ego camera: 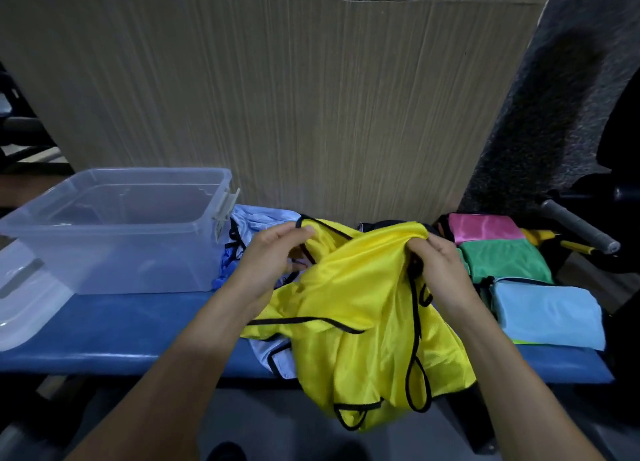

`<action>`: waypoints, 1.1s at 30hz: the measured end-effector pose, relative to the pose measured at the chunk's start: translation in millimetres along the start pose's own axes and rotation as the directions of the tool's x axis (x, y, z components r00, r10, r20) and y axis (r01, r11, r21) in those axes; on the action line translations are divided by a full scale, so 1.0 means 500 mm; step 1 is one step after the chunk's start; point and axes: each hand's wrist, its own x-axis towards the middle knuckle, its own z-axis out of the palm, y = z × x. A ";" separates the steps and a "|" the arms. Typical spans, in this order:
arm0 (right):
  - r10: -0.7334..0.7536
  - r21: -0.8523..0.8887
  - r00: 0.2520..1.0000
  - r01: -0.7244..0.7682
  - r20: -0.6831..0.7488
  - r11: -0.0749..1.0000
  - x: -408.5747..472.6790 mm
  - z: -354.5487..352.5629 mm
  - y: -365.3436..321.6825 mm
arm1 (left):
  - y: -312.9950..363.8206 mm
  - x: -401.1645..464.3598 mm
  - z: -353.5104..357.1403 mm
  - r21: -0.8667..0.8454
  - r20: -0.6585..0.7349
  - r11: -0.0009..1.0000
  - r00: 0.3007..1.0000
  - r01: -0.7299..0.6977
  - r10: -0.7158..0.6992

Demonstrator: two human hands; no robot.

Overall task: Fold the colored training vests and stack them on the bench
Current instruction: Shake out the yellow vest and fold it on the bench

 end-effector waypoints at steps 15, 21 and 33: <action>0.492 0.170 0.849 -0.465 -0.190 0.869 0.027 -0.010 0.034 | 0.043 0.021 -0.048 -0.300 -0.337 0.887 0.909 -0.350 0.245; 0.560 0.021 0.829 -0.560 0.016 0.828 0.027 -0.009 0.032 | 0.061 0.011 -0.056 -0.384 -0.308 0.837 0.908 -0.391 0.283; 0.174 -0.110 0.934 -0.147 0.313 0.983 -0.015 -0.057 -0.216 | 0.435 -0.103 -0.077 -0.088 -0.132 0.645 0.651 -0.759 0.748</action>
